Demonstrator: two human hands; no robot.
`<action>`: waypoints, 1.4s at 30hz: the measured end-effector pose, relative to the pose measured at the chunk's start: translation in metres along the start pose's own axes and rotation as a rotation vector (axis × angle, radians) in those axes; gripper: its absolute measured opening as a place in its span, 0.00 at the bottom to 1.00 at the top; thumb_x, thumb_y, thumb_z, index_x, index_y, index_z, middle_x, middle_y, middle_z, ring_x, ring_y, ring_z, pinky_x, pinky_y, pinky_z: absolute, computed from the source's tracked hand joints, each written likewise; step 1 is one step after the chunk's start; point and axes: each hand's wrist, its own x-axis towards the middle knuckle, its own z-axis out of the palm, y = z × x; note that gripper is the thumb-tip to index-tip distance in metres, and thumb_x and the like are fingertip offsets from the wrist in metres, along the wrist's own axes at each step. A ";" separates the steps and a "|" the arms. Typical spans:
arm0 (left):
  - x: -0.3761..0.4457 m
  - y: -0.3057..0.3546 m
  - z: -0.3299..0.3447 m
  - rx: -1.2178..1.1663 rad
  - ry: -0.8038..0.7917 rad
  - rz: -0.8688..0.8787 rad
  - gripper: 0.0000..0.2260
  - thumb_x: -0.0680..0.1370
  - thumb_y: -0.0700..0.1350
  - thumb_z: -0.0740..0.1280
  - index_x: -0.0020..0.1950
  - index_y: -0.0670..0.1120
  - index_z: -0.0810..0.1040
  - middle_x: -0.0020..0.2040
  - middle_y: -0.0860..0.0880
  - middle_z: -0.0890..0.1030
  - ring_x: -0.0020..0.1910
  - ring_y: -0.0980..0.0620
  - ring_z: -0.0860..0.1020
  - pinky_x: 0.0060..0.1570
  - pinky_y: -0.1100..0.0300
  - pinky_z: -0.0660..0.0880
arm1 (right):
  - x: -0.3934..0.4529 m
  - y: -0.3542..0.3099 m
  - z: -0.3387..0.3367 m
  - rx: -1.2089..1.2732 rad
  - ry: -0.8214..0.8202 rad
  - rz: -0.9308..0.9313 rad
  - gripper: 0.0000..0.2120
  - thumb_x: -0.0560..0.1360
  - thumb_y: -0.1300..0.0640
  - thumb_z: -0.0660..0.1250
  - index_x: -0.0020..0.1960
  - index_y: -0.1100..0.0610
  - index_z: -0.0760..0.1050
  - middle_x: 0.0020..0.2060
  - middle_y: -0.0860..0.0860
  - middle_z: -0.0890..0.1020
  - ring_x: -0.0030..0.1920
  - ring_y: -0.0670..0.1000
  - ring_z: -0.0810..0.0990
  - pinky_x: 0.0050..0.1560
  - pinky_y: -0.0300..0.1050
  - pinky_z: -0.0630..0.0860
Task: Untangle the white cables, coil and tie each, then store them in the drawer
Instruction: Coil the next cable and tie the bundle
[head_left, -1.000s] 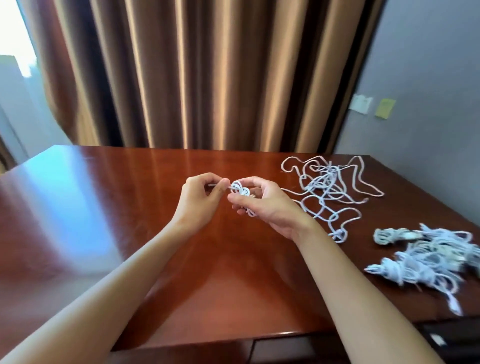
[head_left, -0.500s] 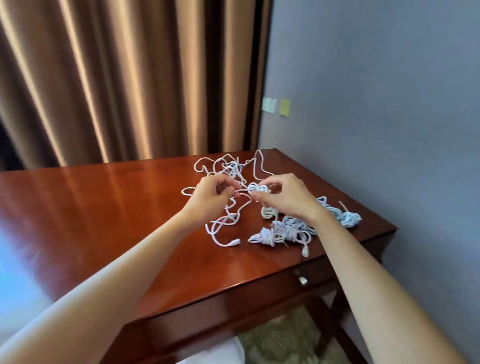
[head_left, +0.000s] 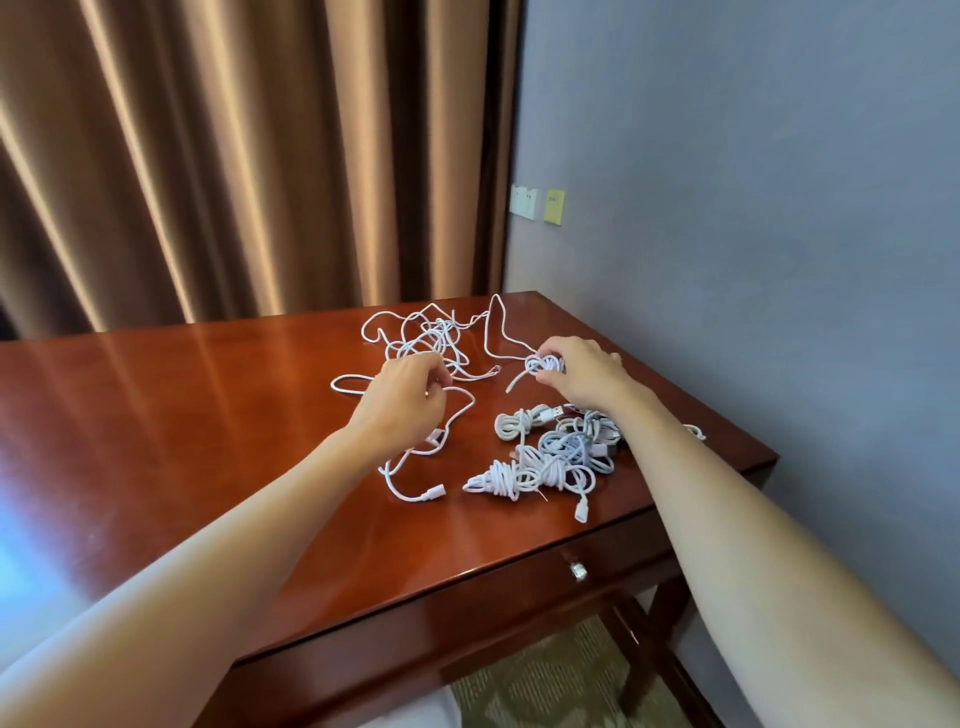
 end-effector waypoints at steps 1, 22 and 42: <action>0.000 -0.003 -0.003 0.024 -0.015 -0.001 0.09 0.77 0.35 0.62 0.46 0.46 0.78 0.38 0.53 0.78 0.38 0.55 0.77 0.35 0.63 0.72 | 0.006 0.001 0.004 -0.032 -0.053 0.006 0.14 0.81 0.51 0.67 0.67 0.50 0.75 0.66 0.53 0.78 0.68 0.57 0.72 0.68 0.58 0.62; -0.025 -0.052 -0.030 0.164 -0.307 -0.057 0.09 0.81 0.45 0.66 0.42 0.47 0.79 0.40 0.50 0.81 0.41 0.51 0.79 0.39 0.62 0.73 | 0.007 -0.037 0.001 0.168 -0.126 -0.133 0.05 0.81 0.53 0.66 0.55 0.52 0.79 0.52 0.50 0.81 0.56 0.51 0.79 0.54 0.47 0.74; -0.075 -0.077 -0.163 -0.291 0.148 -0.238 0.09 0.81 0.39 0.63 0.46 0.47 0.81 0.36 0.47 0.76 0.32 0.58 0.76 0.22 0.61 0.76 | -0.041 -0.244 0.025 0.918 -0.287 -0.530 0.10 0.82 0.58 0.66 0.57 0.64 0.81 0.39 0.52 0.85 0.38 0.46 0.81 0.42 0.41 0.80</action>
